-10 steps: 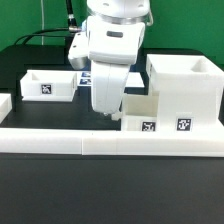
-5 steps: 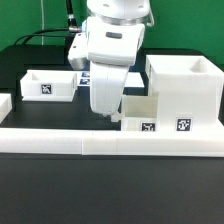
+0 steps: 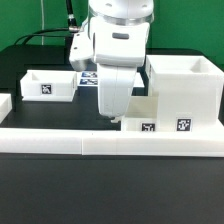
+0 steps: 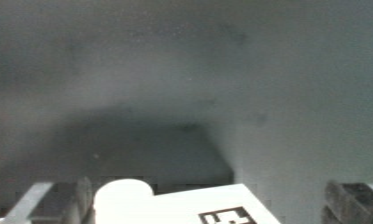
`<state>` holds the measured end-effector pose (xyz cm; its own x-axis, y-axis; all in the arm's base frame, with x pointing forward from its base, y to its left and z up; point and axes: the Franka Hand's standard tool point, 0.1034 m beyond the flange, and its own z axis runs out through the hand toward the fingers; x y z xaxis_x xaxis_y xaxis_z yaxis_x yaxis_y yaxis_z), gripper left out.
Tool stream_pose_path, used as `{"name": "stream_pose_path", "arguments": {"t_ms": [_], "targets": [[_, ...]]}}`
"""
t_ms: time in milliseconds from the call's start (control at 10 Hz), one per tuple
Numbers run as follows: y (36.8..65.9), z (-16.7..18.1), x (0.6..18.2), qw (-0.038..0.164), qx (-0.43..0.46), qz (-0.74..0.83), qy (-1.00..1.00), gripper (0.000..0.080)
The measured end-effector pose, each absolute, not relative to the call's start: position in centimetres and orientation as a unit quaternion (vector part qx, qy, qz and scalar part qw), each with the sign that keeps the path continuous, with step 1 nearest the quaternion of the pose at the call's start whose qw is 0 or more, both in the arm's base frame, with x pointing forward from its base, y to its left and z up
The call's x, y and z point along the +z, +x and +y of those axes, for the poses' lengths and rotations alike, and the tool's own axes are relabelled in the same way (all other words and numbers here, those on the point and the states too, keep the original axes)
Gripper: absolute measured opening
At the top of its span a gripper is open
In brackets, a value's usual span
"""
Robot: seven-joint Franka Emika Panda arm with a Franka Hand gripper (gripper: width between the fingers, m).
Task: Assemble drawer
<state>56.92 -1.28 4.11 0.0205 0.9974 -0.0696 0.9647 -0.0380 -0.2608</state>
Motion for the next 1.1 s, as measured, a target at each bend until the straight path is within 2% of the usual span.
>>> {"name": "stream_pose_path", "arguments": {"t_ms": [400, 1100], "targets": [[57.1, 2.6, 4.4, 0.079, 0.130, -0.666, -0.730, 0.0649], [57.1, 2.3, 4.4, 0.076, 0.132, -0.664, -0.732, 0.0649]]}}
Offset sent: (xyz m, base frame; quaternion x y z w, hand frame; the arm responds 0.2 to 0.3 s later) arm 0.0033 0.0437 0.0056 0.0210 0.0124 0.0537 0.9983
